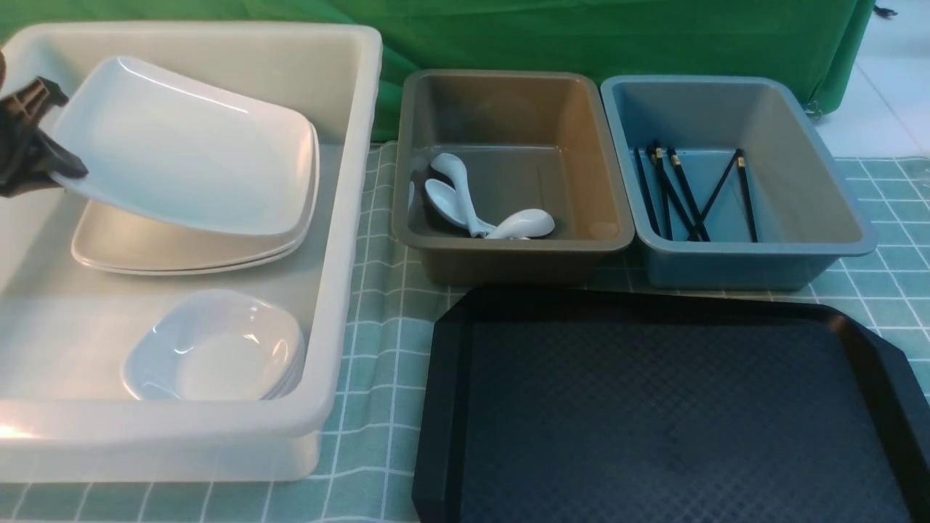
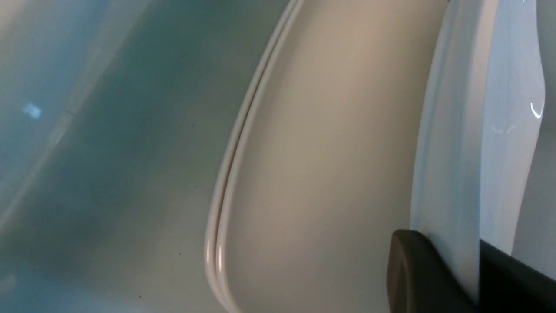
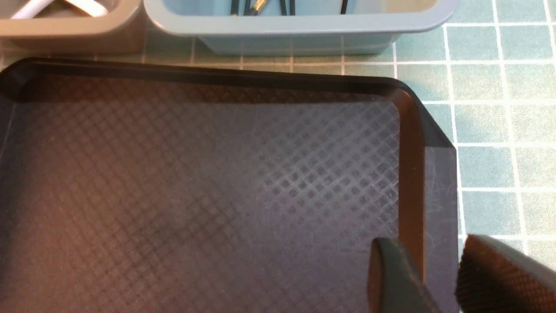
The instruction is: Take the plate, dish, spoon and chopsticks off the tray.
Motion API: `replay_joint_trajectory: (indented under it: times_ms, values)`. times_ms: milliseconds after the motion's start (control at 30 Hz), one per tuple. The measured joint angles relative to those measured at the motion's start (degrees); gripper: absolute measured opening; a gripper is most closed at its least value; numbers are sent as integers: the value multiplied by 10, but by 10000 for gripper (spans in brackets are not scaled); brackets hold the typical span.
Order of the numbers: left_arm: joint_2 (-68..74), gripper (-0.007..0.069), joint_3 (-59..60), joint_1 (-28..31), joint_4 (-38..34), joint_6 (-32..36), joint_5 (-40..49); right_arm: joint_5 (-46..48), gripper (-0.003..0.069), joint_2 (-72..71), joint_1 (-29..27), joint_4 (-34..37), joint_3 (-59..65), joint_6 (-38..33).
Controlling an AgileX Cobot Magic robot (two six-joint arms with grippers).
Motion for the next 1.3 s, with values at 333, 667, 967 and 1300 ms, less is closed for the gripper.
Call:
replay_joint_trajectory:
  times_ms: [333,667,967,1300]
  values:
    - [-23,480,-13,-1,42,-2,41,30,260,0,0,0,0,7]
    - [-104,498,-80,-1,65,-5,96,99,260,-3,0,0,0,8]
    - [-176,321,-86,-1,116,-17,165,120,248,-41,0,19,0,0]
    - [-355,6,-86,-16,-18,48,206,110,23,-127,0,240,0,-207]
